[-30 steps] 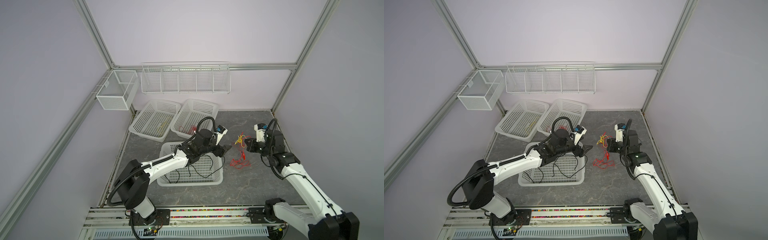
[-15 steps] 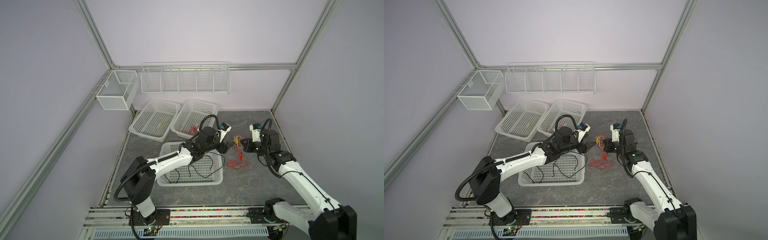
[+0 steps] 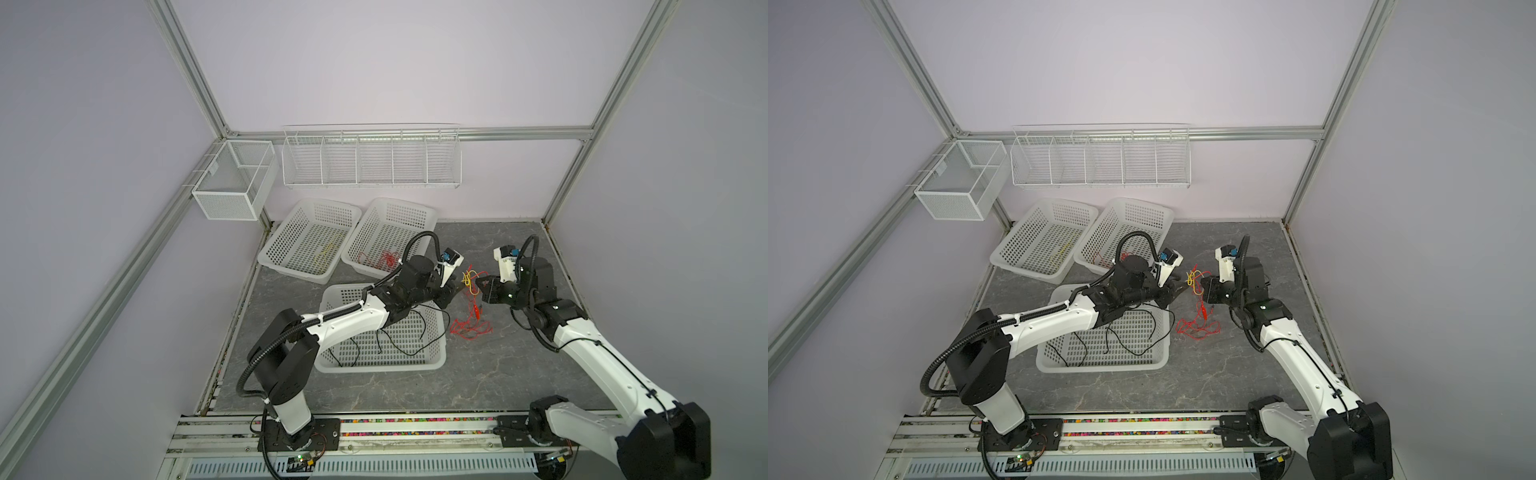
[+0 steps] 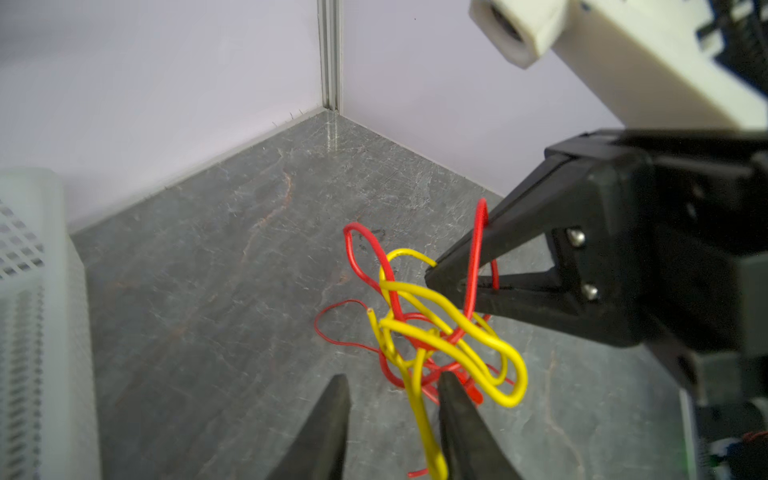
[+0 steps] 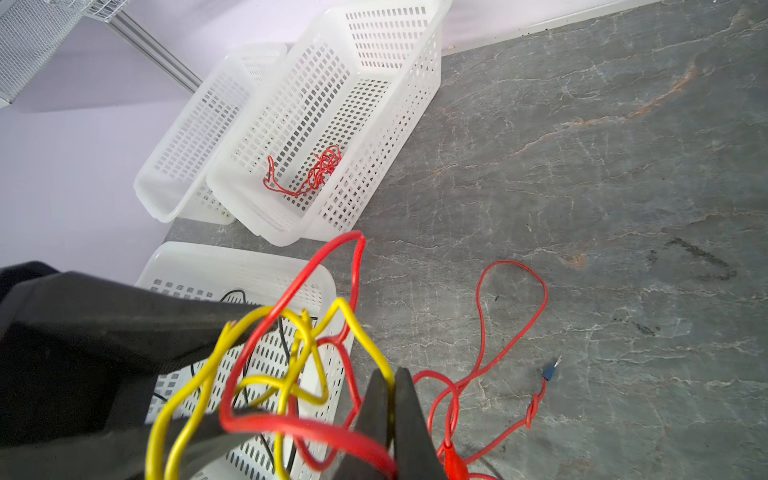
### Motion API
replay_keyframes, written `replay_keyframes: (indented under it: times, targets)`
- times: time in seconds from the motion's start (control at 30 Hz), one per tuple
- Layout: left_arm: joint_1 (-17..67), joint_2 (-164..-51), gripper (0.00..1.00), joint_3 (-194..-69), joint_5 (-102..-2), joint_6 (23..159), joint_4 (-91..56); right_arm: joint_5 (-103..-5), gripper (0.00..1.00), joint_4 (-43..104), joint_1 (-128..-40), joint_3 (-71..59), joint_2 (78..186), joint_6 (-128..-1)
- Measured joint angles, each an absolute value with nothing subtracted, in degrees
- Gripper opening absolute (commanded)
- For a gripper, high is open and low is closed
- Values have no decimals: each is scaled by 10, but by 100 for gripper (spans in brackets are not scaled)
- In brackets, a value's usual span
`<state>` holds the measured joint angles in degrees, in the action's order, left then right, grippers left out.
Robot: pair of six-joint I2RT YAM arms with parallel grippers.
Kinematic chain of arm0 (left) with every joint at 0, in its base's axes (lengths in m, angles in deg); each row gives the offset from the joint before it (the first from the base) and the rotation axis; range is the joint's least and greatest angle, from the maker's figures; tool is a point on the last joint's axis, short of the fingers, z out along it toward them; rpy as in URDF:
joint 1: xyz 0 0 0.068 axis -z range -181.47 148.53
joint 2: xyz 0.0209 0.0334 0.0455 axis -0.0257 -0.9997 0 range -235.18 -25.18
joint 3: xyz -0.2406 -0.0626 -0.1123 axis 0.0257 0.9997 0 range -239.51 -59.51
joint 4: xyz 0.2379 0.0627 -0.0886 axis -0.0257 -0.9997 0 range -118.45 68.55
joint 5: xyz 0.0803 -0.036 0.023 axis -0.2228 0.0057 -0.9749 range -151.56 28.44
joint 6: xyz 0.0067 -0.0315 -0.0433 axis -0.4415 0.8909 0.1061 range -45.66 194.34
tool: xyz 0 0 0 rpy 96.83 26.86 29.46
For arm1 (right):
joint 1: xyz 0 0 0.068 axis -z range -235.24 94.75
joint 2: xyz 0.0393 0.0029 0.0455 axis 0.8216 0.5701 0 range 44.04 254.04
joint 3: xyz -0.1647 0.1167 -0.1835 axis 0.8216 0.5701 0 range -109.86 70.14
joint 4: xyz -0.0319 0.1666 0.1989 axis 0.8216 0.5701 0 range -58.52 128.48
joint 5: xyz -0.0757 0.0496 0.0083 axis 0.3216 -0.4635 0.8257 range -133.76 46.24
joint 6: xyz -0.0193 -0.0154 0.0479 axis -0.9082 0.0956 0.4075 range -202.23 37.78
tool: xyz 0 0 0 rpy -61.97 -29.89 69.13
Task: Untangle the cables
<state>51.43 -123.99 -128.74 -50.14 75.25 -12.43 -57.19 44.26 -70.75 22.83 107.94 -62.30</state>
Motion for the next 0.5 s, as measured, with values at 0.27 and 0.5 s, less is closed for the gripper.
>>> replay_keyframes:
  times: [0.27,0.5]
  targets:
    - [514,-1248,0,-1292,-523,751,-128,-570,17,440,-712,225,1080,-621]
    - [514,-1248,0,-1292,-576,751,-141,-483,51,478,-714,223,1079,-619]
